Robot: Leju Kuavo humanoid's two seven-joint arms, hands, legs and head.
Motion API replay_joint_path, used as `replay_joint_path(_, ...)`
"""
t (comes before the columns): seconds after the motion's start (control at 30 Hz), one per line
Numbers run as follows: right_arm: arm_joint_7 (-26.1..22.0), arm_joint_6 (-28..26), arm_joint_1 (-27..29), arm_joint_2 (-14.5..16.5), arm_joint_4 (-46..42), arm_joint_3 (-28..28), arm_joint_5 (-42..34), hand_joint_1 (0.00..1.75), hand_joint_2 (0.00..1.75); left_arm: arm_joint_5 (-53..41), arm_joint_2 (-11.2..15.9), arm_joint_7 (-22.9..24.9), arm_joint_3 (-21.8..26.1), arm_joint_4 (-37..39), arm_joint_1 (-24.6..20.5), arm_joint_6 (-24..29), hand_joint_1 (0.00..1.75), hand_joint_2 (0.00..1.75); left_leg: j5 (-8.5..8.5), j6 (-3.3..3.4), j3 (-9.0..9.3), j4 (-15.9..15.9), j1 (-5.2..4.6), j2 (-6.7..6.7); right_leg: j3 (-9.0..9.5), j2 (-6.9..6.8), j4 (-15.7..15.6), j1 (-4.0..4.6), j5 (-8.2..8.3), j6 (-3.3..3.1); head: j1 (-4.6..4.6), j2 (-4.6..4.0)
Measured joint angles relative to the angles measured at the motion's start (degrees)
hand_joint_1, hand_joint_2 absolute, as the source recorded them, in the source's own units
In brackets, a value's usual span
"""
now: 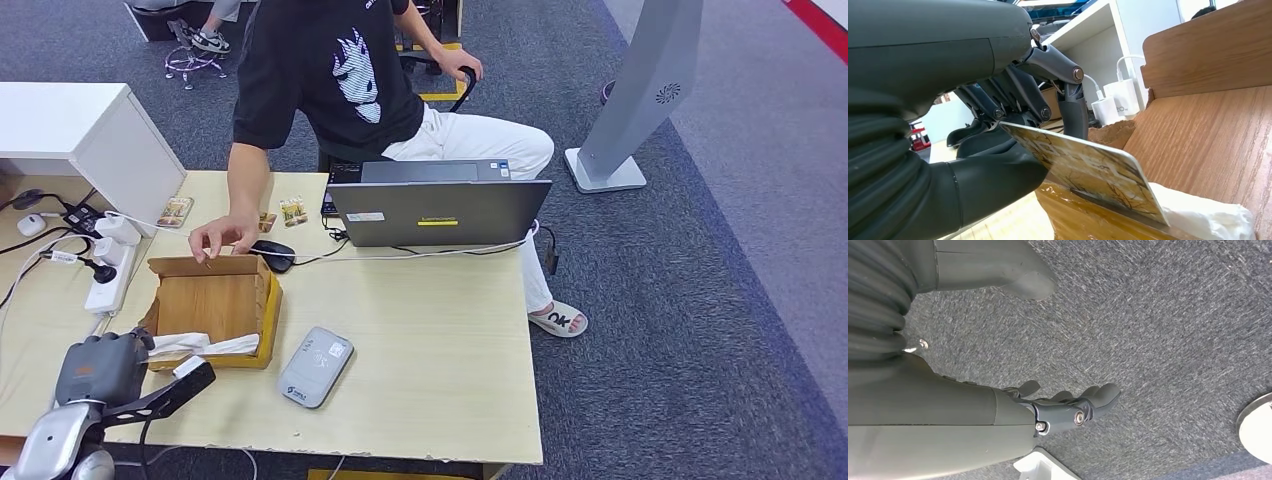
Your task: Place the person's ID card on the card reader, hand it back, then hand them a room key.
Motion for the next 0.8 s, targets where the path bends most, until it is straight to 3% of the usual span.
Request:
replay_joint_path(0.13,-0.02,-0.01,-0.02,-0.02,0.05,0.0,0.02,0.0,1.75,0.03,0.0,-0.12,-0.6,0.14,-0.34,0.08,1.58,1.75,0.0,0.0,0.0,0.0,0.0,0.0,0.0,0.0,0.0,0.0,0.0,0.0,-0.01,0.0)
replay_joint_path(0.57,-0.12,0.05,-0.04,-0.02,0.06,0.0,0.0,0.0,1.75,-1.13,0.49,0.26,-1.02,0.35,-1.16,1.63,1.69,1.75,0.0,0.0,0.0,0.0,0.0,0.0,0.0,0.0,0.0,0.0,0.0,0.0,-0.01,0.0)
replay_joint_path(0.8,-0.5,-0.33,-0.01,-0.02,0.05,-0.16,-0.44,0.0,1.75,0.77,4.26,0.55,3.78,-6.25,-1.33,5.96,1.75,1.75,0.0,-0.01,-0.01,0.0,0.05,0.0,0.0,0.01,0.01,0.04,0.0,-0.01,-0.02,0.0)
